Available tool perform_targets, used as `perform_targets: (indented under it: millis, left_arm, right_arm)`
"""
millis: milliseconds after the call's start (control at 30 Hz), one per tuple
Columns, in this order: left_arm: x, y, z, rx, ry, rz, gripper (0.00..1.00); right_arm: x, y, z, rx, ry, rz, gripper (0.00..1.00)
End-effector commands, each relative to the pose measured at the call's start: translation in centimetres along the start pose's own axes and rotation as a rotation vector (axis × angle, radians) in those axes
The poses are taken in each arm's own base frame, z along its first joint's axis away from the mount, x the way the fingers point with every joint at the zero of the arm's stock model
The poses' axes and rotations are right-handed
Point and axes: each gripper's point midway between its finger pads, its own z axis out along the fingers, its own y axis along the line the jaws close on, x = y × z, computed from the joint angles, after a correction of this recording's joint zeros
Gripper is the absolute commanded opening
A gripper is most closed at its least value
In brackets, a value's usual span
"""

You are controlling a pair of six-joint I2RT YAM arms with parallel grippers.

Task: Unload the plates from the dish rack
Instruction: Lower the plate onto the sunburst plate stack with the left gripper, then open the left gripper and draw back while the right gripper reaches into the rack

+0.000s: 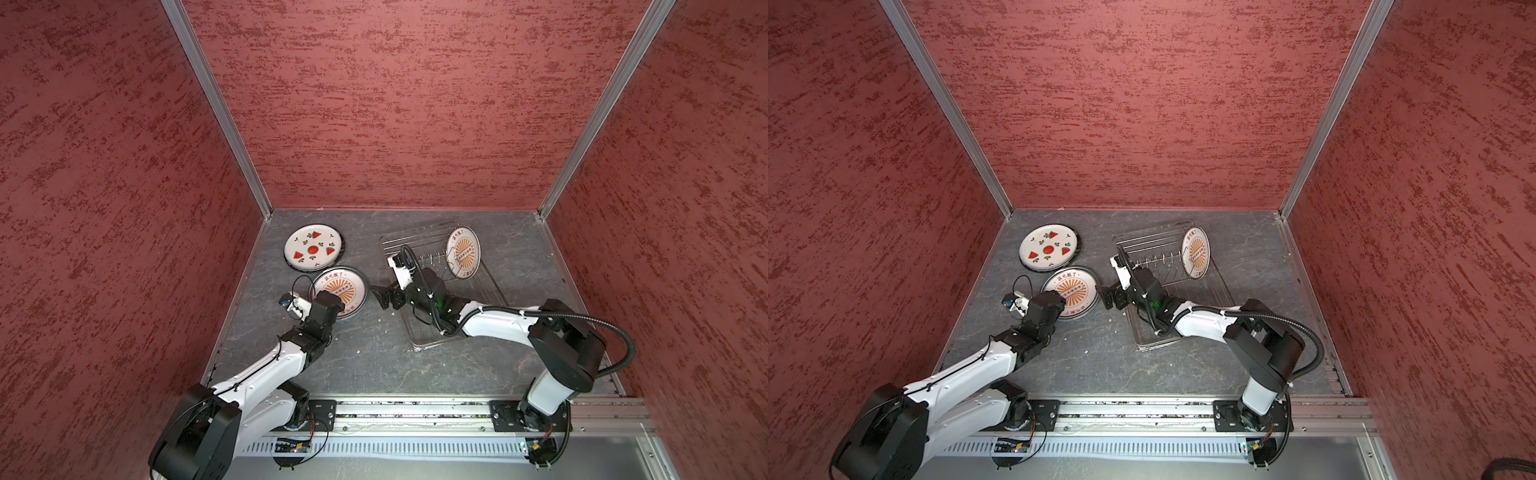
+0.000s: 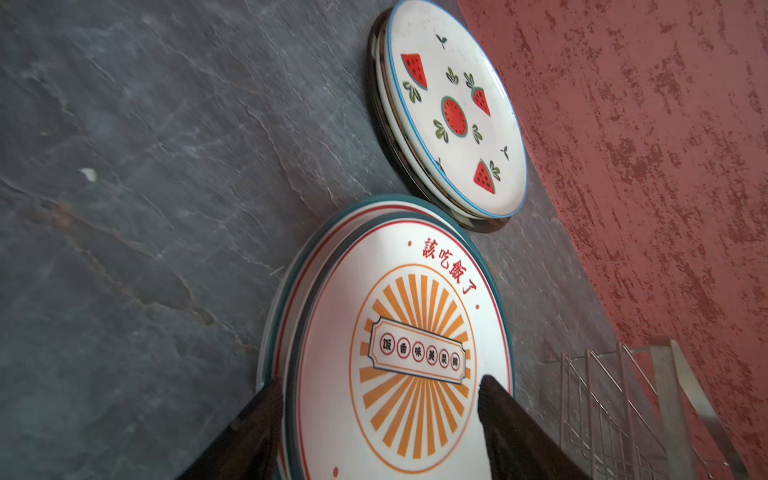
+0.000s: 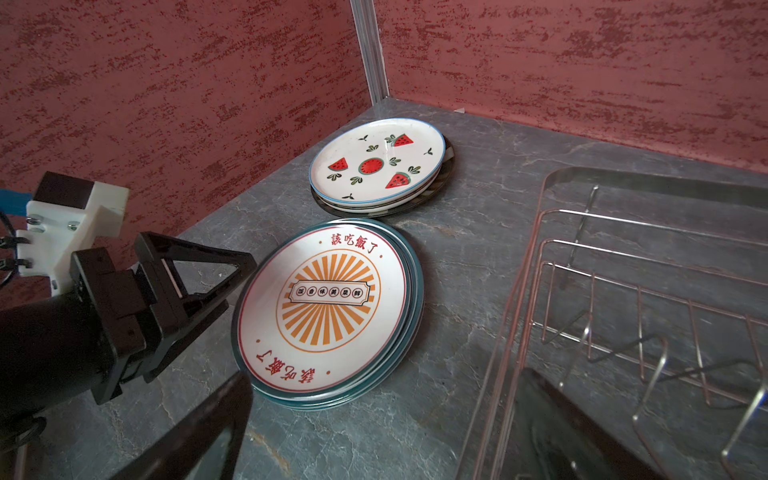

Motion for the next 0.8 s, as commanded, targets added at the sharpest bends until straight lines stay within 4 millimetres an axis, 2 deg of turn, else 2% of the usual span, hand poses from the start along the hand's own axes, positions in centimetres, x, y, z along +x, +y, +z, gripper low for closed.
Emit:
perform_targets:
  millis: [0, 200, 300, 333, 433, 600, 767]
  left_arm:
    - [-0.9, 0.2, 0.0, -0.025, -0.050, 0.000, 0.74]
    - [-0.7, -0.3, 0.1, 0.001, -0.036, 0.003, 0.74]
    - [-1.1, -0.7, -0.5, 0.027, -0.059, 0.034, 0.77]
    - [-1.2, -1.1, -0.9, 0.051, -0.074, 0.049, 0.80]
    - [-1.4, -2.4, -2.1, 0.138, -0.097, 0.127, 1.00]
    - [-0.2, -5.5, -4.0, 0.374, -0.049, 0.221, 0.99]
    - [1.3, -8.0, -6.3, 0.590, 0.008, 0.270, 0.99]
  right_arm:
    - [-1.7, 0.2, -0.8, 0.011, -0.059, -0.020, 0.99]
    - [-2.0, 0.2, -1.1, 0.011, -0.072, -0.017, 0.99]
    - [-2.9, 0.2, -2.0, 0.009, -0.123, -0.014, 0.99]
    - [-3.3, 0.2, -2.5, 0.011, -0.148, -0.014, 0.99]
    - [-4.8, -0.3, -4.9, 0.034, -0.252, -0.005, 0.99]
    - [-6.7, -2.5, -9.9, 0.146, -0.445, -0.013, 0.99]
    - [-6.9, -6.0, -12.1, 0.362, -0.463, -0.047, 0.99]
